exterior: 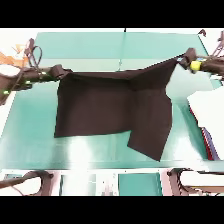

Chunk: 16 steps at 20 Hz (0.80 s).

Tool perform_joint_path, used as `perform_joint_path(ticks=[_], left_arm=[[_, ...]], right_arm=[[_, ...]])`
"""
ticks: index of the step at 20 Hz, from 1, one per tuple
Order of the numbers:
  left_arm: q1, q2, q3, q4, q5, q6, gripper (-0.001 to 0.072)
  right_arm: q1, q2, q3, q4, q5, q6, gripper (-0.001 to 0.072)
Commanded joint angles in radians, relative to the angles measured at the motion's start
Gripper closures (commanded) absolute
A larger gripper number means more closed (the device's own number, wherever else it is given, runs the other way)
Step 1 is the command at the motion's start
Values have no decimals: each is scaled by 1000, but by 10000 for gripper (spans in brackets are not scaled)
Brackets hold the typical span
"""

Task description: Fold the shirts.

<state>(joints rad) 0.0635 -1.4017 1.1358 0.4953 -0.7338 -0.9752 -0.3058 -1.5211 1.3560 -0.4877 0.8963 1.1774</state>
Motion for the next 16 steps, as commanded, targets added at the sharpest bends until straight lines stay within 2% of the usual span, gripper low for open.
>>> perform_joint_path(ticks=[1, 2, 3, 4, 5, 6, 7, 9, 10, 11, 12, 13, 14, 16], left_arm=[[1, -178, 63, -193, 91, 142, 685], [1, -200, 75, -196, 100, 140, 683], [1, -214, 78, -196, 114, 138, 509], [1, -219, 76, -195, 126, 138, 149], [7, -219, 77, -193, 125, 137, -13], [27, -212, 83, -192, 89, 127, -13], [62, -201, 93, -188, 23, 109, -13], [150, -174, 115, -179, -141, 109, -5], [195, -163, 124, -177, -227, 106, 122], [241, -154, 130, -177, -320, 103, 539], [278, -150, 136, -175, -398, 87, 685], [312, -145, 137, -174, -463, 51, 687], [334, -140, 137, -163, -520, 28, 687], [353, -106, 129, -37, -619, -50, 688]], right_arm=[[16, -240, 114, 61, 3, -37, 694], [15, -282, 142, 61, 21, -37, 693], [14, -307, 154, 61, 26, -37, 687], [8, -320, 154, 60, 30, -37, 573], [0, -324, 154, 57, 42, -37, 441], [-16, -322, 156, 53, 74, -37, 399], [-42, -318, 161, 51, 120, -37, 403], [-117, -306, 162, 49, 240, -37, 501], [-154, -300, 157, 47, 306, -37, 558], [-185, -288, 143, 36, 364, -37, 617], [-206, -268, 115, 21, 399, -37, 661], [-219, -238, 74, -2, 414, -37, 693], [-226, -198, 17, -35, 413, -37, 693], [-232, -111, -102, -117, 409, -38, 694]])
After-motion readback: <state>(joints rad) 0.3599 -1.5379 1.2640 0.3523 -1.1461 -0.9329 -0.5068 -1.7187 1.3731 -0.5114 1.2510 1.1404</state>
